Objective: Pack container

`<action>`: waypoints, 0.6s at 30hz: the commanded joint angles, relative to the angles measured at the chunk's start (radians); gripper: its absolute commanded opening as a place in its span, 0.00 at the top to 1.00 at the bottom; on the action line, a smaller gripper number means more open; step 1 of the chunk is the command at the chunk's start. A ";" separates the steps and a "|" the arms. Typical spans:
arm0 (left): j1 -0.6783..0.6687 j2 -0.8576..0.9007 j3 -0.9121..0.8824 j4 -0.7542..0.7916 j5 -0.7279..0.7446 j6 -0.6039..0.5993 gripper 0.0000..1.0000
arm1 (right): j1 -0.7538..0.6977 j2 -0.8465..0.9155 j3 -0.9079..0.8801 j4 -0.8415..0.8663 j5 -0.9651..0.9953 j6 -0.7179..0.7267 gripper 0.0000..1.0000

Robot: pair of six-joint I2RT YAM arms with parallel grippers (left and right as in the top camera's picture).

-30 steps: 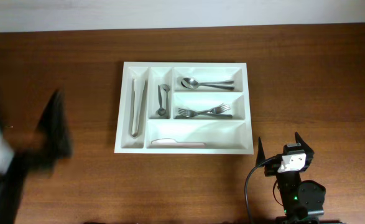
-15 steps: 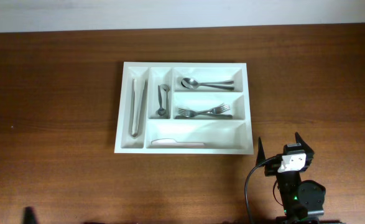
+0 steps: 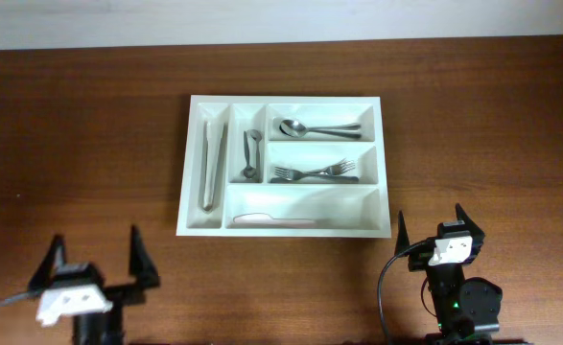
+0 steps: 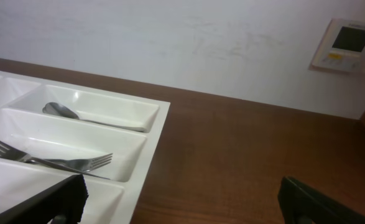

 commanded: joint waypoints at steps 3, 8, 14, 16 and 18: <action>0.004 -0.013 -0.217 0.175 0.074 0.013 0.01 | 0.006 -0.010 -0.005 -0.006 0.012 0.013 0.01; 0.004 -0.014 -0.354 0.277 0.074 0.013 0.01 | 0.006 -0.010 -0.005 -0.006 0.012 0.013 0.01; 0.004 -0.030 -0.444 0.348 0.073 0.013 0.01 | 0.006 -0.010 -0.005 -0.006 0.012 0.013 0.01; 0.007 -0.035 -0.465 0.362 0.074 0.013 0.01 | 0.006 -0.010 -0.005 -0.006 0.012 0.012 0.01; 0.018 -0.036 -0.492 0.398 0.074 0.013 0.01 | 0.006 -0.010 -0.005 -0.006 0.012 0.013 0.01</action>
